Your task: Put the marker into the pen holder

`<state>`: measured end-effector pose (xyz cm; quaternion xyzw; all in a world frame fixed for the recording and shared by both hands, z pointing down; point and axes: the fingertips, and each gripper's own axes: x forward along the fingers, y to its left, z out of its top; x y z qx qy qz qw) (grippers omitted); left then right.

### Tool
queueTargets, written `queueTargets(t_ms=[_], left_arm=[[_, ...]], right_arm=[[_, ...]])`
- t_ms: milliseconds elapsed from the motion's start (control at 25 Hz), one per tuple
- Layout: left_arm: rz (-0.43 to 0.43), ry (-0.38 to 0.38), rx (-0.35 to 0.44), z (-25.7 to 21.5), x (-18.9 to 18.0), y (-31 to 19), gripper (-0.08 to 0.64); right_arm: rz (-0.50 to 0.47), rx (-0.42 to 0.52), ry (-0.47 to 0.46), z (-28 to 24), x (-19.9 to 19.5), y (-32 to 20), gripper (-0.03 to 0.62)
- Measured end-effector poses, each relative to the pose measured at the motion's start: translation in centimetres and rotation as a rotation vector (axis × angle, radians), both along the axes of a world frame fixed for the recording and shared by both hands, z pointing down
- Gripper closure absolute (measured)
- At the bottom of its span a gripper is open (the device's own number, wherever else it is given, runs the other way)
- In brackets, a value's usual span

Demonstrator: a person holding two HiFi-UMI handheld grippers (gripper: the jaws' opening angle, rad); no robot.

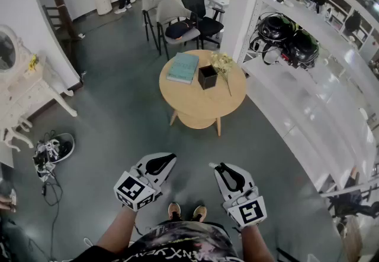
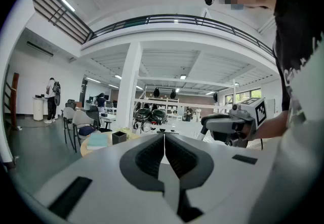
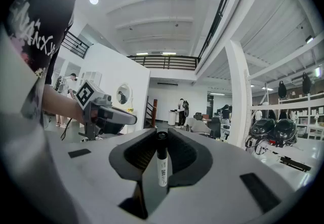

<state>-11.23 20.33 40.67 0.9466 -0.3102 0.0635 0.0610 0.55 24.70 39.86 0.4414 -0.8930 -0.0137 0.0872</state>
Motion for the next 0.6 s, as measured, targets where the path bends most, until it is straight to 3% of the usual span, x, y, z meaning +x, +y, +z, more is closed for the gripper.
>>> queueTargets(t_ms=[600], left_arm=[[0.000, 0.000, -0.002, -0.13, 0.17, -0.12, 0.537]], right_arm=[[0.014, 0.033, -0.006, -0.52, 0.24, -0.49, 0.520]])
